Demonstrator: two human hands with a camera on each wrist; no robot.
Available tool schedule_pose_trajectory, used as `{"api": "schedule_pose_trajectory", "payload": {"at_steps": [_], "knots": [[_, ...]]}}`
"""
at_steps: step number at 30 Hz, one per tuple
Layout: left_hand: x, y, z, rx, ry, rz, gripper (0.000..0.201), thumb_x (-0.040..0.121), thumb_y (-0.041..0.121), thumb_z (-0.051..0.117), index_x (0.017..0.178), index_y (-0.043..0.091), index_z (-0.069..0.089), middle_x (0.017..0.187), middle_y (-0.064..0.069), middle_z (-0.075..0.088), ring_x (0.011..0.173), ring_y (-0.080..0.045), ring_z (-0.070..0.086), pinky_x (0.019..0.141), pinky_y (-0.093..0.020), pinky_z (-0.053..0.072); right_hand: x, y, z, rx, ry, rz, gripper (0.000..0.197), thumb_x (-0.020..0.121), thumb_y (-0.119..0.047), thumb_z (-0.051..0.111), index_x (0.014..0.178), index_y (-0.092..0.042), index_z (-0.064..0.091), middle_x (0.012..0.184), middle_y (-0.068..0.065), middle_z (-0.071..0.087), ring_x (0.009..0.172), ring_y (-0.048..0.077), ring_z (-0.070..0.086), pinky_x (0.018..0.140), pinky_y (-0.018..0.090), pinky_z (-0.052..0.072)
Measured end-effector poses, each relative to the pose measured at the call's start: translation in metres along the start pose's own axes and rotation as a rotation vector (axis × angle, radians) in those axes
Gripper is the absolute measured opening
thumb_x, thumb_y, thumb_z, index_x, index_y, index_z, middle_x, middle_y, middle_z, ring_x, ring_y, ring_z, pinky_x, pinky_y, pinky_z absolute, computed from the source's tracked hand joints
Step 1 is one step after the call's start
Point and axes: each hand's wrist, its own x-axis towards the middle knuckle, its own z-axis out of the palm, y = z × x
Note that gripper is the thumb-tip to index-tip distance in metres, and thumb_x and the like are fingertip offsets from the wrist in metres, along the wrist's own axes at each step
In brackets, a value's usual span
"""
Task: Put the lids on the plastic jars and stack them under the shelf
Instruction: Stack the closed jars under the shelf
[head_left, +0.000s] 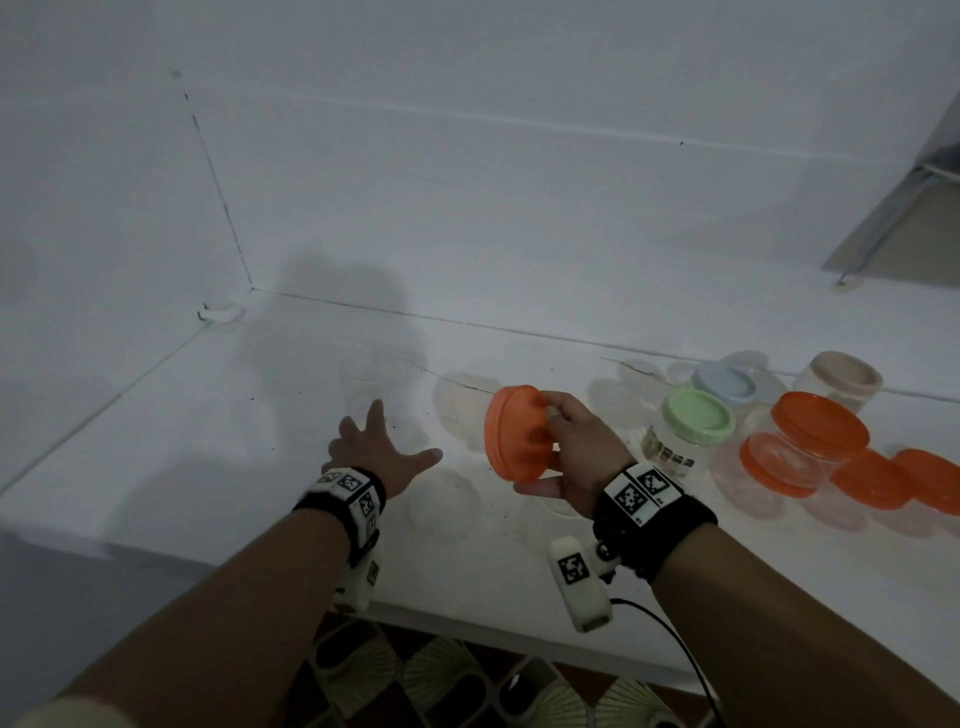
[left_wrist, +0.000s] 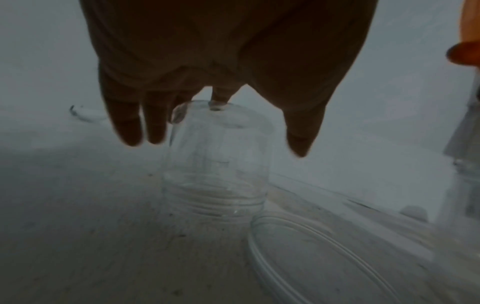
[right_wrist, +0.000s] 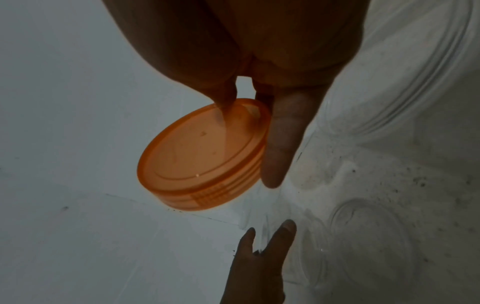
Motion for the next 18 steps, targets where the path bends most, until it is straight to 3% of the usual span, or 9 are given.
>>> {"api": "schedule_pose_trajectory", "payload": {"at_steps": [4,7,9,11,12,15,18], "knots": [[0.010,-0.014,-0.006,-0.161,0.022,-0.002,0.113,0.079,0.062,0.076,0.164,0.028,0.010,0.161,-0.017,0.024,0.140,-0.041,0.043,0.110,-0.050,0.046,0.009,0.007,0.018,0.120,-0.032,0.037,0.033,0.110,-0.021,0.042,0.122,-0.039,0.068,0.140,0.011,0.050,0.119,0.046,0.060,0.071,0.054,0.061],[0.009,-0.023,-0.020,-0.497,0.009,-0.003,0.113,0.069,0.064,0.081,0.161,0.030,0.025,0.156,-0.015,0.036,0.133,-0.036,0.052,0.102,-0.046,0.052,0.015,0.012,0.025,0.244,-0.017,0.077,0.041,0.106,-0.015,0.041,0.120,-0.040,0.071,0.143,0.012,0.048,0.125,0.048,0.054,0.071,0.054,0.059],[0.002,-0.025,-0.033,-0.870,-0.079,-0.015,0.117,0.054,0.064,0.083,0.156,0.031,0.037,0.147,-0.011,0.049,0.120,-0.032,0.060,0.090,-0.045,0.061,0.013,0.009,0.029,0.368,-0.032,0.149,0.027,0.104,-0.035,0.055,0.127,-0.034,0.068,0.143,0.014,0.054,0.120,0.045,0.060,0.071,0.051,0.058],[-0.010,-0.022,-0.042,-1.161,-0.222,-0.029,0.113,0.047,0.057,0.086,0.149,0.030,0.046,0.137,-0.010,0.053,0.112,-0.032,0.063,0.081,-0.044,0.063,0.011,0.009,0.030,0.402,-0.063,0.159,0.059,0.085,-0.060,0.074,0.134,-0.030,0.063,0.136,0.010,0.063,0.104,0.035,0.069,0.070,0.045,0.058],[-0.016,-0.020,-0.046,-1.251,-0.294,-0.029,0.108,0.046,0.054,0.087,0.144,0.029,0.050,0.135,-0.011,0.052,0.110,-0.033,0.064,0.081,-0.044,0.062,0.009,0.008,0.030,0.365,-0.072,0.116,0.072,0.076,-0.064,0.080,0.136,-0.030,0.060,0.134,0.007,0.062,0.098,0.032,0.068,0.068,0.042,0.057],[-0.030,-0.014,-0.049,-1.399,-0.467,-0.005,0.086,0.044,0.048,0.087,0.124,0.028,0.061,0.119,-0.010,0.049,0.102,-0.033,0.063,0.083,-0.046,0.060,0.004,0.008,0.033,0.181,-0.107,-0.032,0.078,0.066,-0.049,0.087,0.133,-0.034,0.051,0.136,0.009,0.053,0.095,0.031,0.063,0.060,0.037,0.055],[-0.038,-0.008,-0.051,-1.442,-0.560,-0.017,0.077,0.048,0.046,0.087,0.119,0.027,0.064,0.115,-0.011,0.050,0.100,-0.034,0.066,0.078,-0.043,0.061,0.001,0.005,0.037,0.063,-0.076,-0.104,0.089,0.049,-0.042,0.094,0.126,-0.039,0.050,0.131,0.011,0.055,0.095,0.034,0.065,0.055,0.034,0.055]]}}
